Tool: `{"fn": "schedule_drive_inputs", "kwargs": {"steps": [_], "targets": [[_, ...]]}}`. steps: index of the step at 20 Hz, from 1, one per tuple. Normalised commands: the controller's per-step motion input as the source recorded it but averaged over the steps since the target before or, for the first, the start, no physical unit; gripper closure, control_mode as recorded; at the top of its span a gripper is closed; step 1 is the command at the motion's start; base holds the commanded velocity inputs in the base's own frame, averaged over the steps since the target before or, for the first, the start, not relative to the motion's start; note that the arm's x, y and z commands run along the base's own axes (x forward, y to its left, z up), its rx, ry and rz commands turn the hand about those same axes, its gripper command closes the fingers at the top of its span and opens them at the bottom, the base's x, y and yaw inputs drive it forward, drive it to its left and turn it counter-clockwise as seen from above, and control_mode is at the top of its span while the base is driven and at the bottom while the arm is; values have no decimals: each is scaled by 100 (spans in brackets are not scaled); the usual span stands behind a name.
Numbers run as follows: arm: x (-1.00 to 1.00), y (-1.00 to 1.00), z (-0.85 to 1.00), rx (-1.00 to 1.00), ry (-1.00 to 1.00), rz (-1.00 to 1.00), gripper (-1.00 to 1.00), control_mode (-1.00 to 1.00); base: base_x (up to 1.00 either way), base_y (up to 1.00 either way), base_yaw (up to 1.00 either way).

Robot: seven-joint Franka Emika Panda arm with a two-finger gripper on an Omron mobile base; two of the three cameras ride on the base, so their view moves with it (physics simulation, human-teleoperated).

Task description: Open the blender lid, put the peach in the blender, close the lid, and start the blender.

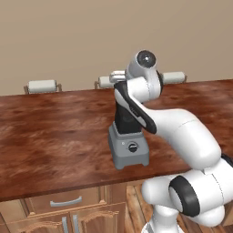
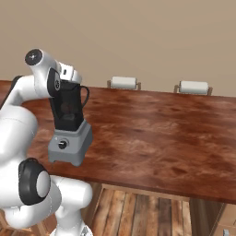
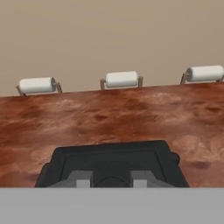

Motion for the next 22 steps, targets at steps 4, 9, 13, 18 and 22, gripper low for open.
{"fn": "schedule_drive_inputs", "kwargs": {"steps": [4,9,13,18,22], "targets": [[0,0,0,0,3,0,100,-100,0,0,0],[-4,0,0,0,0,0,100,-100,0,0,0],[-7,0,0,0,0,0,100,-100,0,0,0],[-10,0,0,0,0,0,100,-100,0,0,0],[-6,0,-5,0,0,0,100,-100,0,0,0]]}}
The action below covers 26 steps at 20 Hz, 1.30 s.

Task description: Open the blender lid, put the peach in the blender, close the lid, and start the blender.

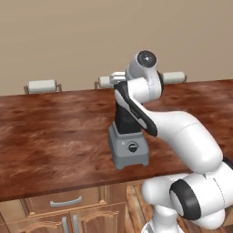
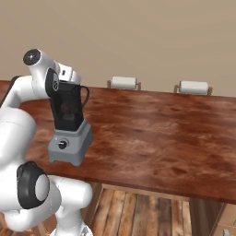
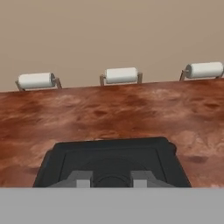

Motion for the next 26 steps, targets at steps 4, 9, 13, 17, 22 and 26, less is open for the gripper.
{"fn": "schedule_drive_inputs", "kwargs": {"steps": [4,9,13,17,22,26], "targets": [[-24,0,-1,0,0,0,100,-100,0,0,0],[-22,0,-7,0,4,0,100,-100,0,0,0],[-13,0,-18,0,4,0,100,-100,0,0,0],[-8,0,-24,0,4,0,100,-100,0,0,0],[29,0,-10,0,0,4,100,-100,0,0,0],[43,0,-5,0,-5,3,100,-100,0,0,0]]}}
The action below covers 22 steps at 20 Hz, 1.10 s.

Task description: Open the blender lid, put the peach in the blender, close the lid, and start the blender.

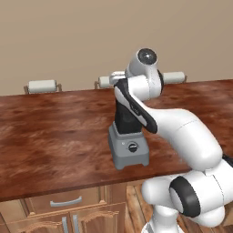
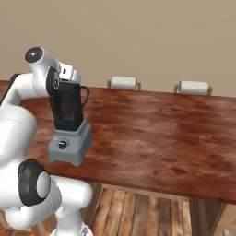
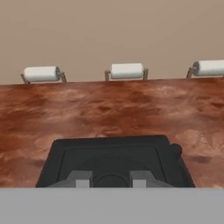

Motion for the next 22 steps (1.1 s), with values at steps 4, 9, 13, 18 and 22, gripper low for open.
{"fn": "schedule_drive_inputs", "kwargs": {"steps": [4,9,13,18,22], "targets": [[34,0,-4,0,-8,1,100,-100,0,0,0],[8,0,-8,0,-2,0,100,-100,0,0,0],[-4,0,-13,0,-1,0,100,-100,0,0,0],[-9,0,-26,0,-7,0,100,-100,0,0,0],[0,0,-36,0,-9,0,100,-100,0,0,0]]}}
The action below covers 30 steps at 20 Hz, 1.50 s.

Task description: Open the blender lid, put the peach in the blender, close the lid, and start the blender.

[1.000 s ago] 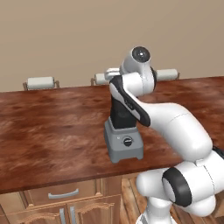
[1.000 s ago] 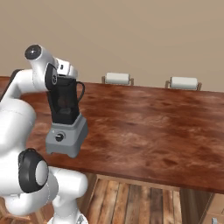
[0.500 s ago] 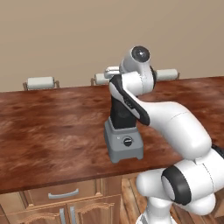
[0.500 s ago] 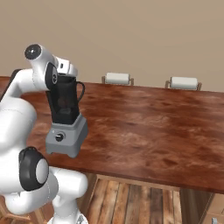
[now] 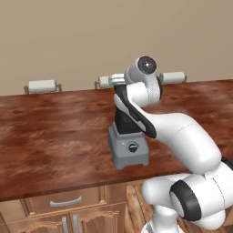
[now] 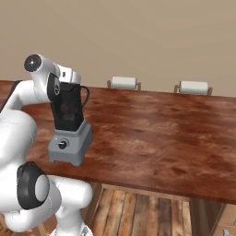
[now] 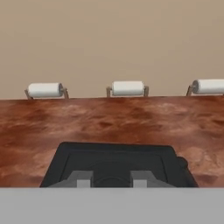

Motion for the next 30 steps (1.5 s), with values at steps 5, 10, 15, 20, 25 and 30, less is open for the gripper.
{"fn": "schedule_drive_inputs", "kwargs": {"steps": [5,10,15,20,25,30], "targets": [[5,0,-33,0,-5,0,100,-100,0,0,0],[4,0,-40,0,-3,0,100,-100,0,0,0],[0,0,-60,0,0,0,100,-100,0,0,0],[0,0,-11,-1,0,1,100,-100,0,0,0],[0,0,-26,-4,0,3,100,-100,0,0,0],[0,0,-53,-8,0,5,100,-100,0,0,0]]}}
